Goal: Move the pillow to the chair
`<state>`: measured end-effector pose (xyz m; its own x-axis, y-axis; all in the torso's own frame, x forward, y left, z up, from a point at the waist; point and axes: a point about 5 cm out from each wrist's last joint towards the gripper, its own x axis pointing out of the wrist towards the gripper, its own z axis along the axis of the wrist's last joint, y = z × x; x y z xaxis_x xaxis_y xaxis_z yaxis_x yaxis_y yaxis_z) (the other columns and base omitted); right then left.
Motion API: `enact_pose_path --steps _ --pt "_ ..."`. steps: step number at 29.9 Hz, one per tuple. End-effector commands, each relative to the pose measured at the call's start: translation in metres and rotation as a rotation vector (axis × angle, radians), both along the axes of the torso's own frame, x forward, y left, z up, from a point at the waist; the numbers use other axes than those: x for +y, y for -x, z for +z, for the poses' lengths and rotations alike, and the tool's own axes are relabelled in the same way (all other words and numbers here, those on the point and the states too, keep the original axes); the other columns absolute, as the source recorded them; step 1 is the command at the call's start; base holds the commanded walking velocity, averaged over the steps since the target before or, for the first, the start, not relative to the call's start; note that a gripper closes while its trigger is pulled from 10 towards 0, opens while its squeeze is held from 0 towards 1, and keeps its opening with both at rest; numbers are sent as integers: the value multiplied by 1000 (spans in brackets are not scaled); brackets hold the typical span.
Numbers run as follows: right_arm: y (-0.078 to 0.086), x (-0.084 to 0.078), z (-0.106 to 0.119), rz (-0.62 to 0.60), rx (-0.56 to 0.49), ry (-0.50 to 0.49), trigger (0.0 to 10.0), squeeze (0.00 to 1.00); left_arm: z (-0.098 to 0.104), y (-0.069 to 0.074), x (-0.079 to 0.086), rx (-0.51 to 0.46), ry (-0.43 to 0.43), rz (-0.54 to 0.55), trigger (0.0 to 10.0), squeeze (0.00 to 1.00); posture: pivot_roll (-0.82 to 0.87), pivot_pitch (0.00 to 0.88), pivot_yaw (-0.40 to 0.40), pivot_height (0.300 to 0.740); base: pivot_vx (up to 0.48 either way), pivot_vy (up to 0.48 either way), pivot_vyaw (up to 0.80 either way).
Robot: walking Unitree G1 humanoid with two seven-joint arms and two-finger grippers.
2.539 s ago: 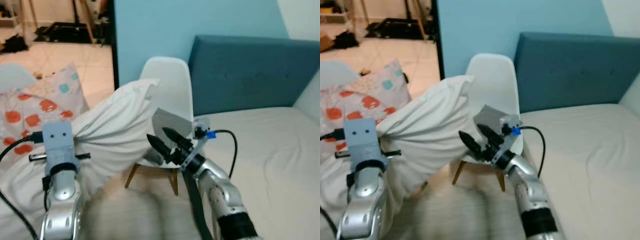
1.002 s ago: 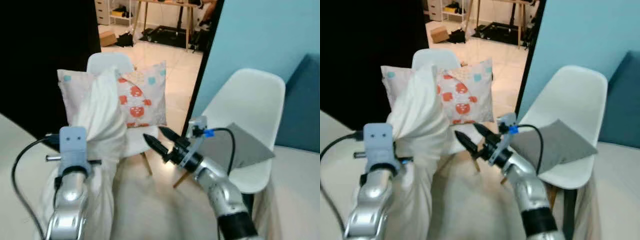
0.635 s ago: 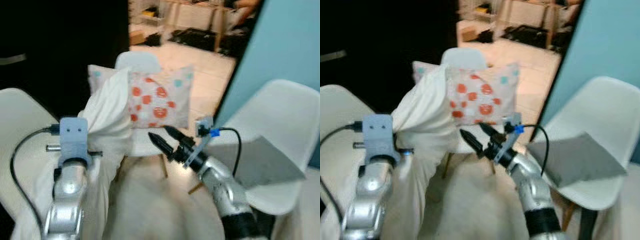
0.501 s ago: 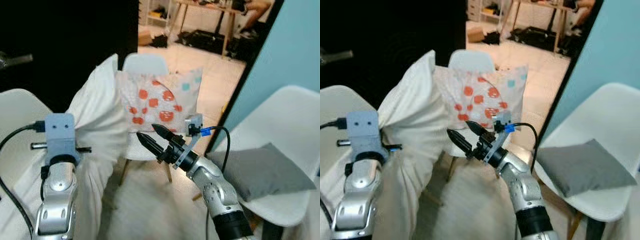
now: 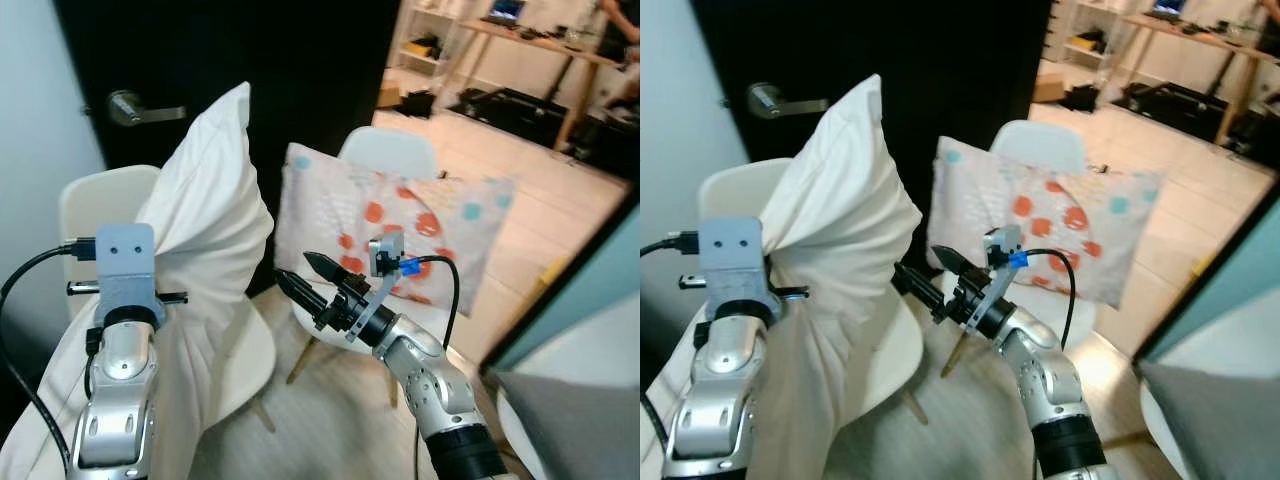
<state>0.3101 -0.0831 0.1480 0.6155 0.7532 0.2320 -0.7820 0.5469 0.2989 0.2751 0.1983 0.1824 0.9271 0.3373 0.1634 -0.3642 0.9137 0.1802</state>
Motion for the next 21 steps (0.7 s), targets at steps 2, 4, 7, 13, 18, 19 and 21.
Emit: enact_pose_path --steps 2,4,7,13,18,19,21 --pt "1 -2 -2 -9 10 3 10000 0 18 -1 -5 -84 -31 -24 10000 0 19 0 -76 740 0 0 650" --pt "1 -3 -3 -11 14 3 10000 0 17 -2 -7 -80 -35 -44 10000 0 19 0 -76 740 0 0 644" --pt "1 -3 -3 -13 16 5 10000 0 17 -3 -7 -78 -50 -54 10000 0 19 0 -76 740 0 0 648" --pt "-1 -4 -5 -27 45 5 10000 0 20 -4 -1 -70 -86 -59 10000 0 18 0 -78 740 0 0 429" --pt "-3 -4 -7 -39 75 8 10000 0 19 -5 -3 -63 -107 -77 10000 0 16 0 -74 740 0 0 0" --pt "-3 -4 -7 -39 75 8 10000 0 19 -5 -3 -63 -107 -77 10000 0 16 0 -74 740 0 0 0" --pt "-3 -4 -7 -41 74 5 10000 0 19 -5 -6 -61 -116 -93 10000 0 14 0 -74 740 306 0 0"
